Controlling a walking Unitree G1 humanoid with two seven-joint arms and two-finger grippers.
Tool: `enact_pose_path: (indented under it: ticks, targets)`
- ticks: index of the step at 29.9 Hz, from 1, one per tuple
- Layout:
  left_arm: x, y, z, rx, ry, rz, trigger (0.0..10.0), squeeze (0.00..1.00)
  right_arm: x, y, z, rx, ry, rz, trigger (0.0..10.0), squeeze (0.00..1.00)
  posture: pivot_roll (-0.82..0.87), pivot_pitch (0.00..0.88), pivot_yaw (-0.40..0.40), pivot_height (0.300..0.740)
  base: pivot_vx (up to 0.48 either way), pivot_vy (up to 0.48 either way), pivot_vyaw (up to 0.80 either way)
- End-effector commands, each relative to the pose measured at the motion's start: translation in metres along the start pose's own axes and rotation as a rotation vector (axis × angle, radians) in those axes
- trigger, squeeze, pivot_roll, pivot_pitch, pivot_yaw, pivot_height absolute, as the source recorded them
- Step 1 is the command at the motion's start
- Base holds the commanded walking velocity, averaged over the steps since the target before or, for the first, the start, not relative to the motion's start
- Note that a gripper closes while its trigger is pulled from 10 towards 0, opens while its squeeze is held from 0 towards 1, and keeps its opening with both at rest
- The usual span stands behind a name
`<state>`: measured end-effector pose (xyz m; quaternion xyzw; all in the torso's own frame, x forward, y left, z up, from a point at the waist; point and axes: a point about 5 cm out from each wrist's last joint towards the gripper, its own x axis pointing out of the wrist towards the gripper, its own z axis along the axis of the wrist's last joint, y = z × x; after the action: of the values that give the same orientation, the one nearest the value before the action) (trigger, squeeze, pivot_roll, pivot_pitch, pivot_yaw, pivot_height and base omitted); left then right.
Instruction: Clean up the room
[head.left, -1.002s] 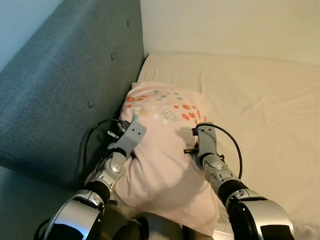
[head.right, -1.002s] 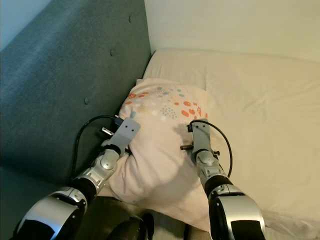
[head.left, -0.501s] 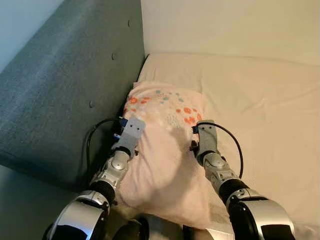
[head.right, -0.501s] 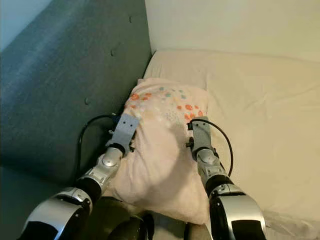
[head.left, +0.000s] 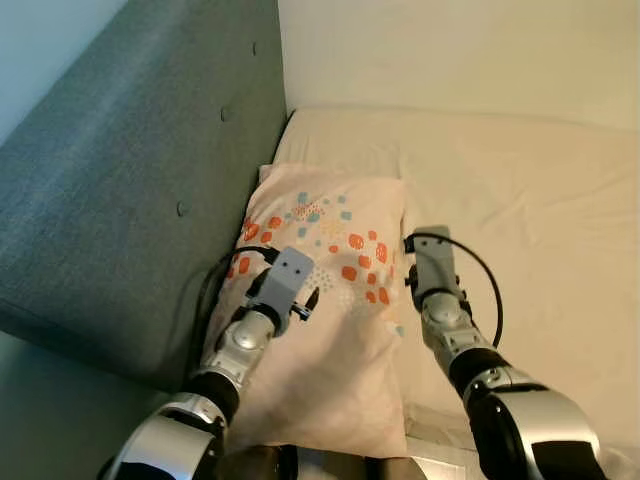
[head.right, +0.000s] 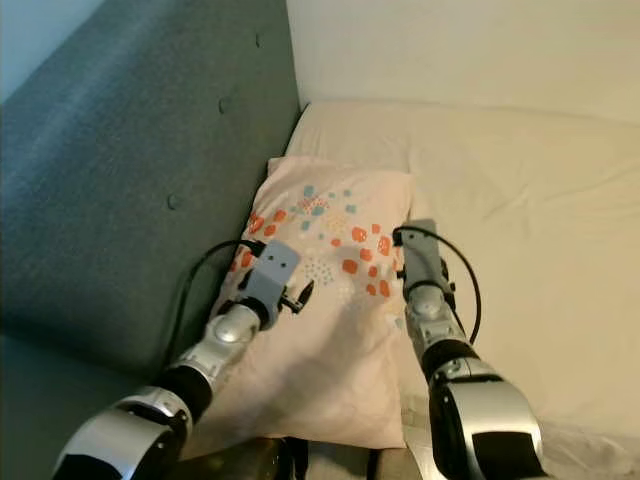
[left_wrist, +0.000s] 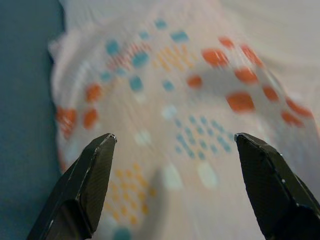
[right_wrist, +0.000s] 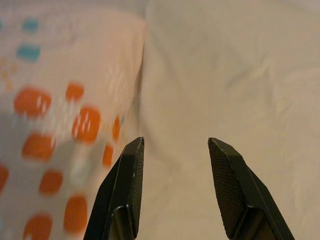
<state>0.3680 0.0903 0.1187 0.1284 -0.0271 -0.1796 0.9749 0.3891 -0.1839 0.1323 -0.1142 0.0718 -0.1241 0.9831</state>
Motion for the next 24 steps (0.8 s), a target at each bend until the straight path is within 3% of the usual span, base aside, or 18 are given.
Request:
enact_pose_path:
  ticks: [1,2,3,5,6,8,10,12,14,18,20,24]
  targets:
    - [-0.003,0.007,0.001,-0.054,-0.028,-0.044,10.0,0.0,-0.001,0.005,0.001,0.055,-0.008,0.018,10.0,0.0,0.08,0.322,0.072,0.74,0.0,0.0,0.0]
    - [-0.003,0.02,0.009,-0.084,-0.063,-0.061,10.0,0.0,0.0,0.01,0.011,0.098,-0.039,0.058,10.0,0.0,0.07,0.291,0.065,0.74,0.0,0.0,0.0]
    - [-0.003,0.02,0.009,-0.084,-0.063,-0.061,10.0,0.0,0.0,0.01,0.011,0.098,-0.039,0.058,10.0,0.0,0.07,0.291,0.065,0.74,0.0,0.0,0.0]
    - [-0.009,0.056,0.014,-0.145,-0.084,0.047,10.0,0.0,-0.003,0.027,0.02,0.143,-0.08,0.187,10.0,0.0,0.03,0.222,0.06,0.74,0.0,0.0,0.0]
    - [-0.009,0.056,0.014,-0.145,-0.084,0.047,10.0,0.0,-0.003,0.027,0.02,0.143,-0.08,0.187,10.0,0.0,0.03,0.222,0.06,0.74,0.0,0.0,0.0]
    - [-0.019,0.08,0.006,-0.189,-0.052,0.181,10.0,0.0,-0.008,0.04,0.019,0.139,-0.093,0.268,10.0,0.0,0.01,0.202,0.059,0.74,0.0,0.0,0.0]
    - [-0.019,0.08,0.006,-0.189,-0.052,0.181,10.0,0.0,-0.008,0.04,0.019,0.139,-0.093,0.268,10.0,0.0,0.01,0.202,0.059,0.74,0.0,0.0,0.0]
    - [-0.036,0.094,-0.015,-0.246,0.018,0.276,10.0,0.0,-0.017,0.048,0.009,0.14,-0.108,0.301,10.0,0.0,-0.02,0.152,0.058,0.74,0.0,0.0,0.0]
    - [-0.036,0.094,-0.015,-0.246,0.018,0.276,10.0,0.0,-0.017,0.048,0.009,0.14,-0.108,0.301,10.0,0.0,-0.02,0.152,0.058,0.74,0.0,0.0,0.0]
    - [-0.067,0.071,-0.056,-0.18,0.185,0.233,10.0,0.0,-0.037,0.051,-0.027,0.13,-0.075,0.297,10.0,0.0,-0.05,0.076,0.07,0.74,0.0,0.0,0.0]
    - [-0.072,0.065,-0.059,-0.163,0.181,0.214,10.0,0.0,-0.041,0.048,-0.033,0.112,-0.079,0.29,10.0,0.0,-0.05,0.075,0.071,0.74,0.0,0.0,0.0]
    - [-0.081,0.056,-0.059,-0.22,0.115,0.214,10.0,0.0,-0.049,0.04,-0.045,0.102,-0.089,0.271,10.0,0.0,-0.07,0.064,0.078,0.74,0.0,0.0,0.0]
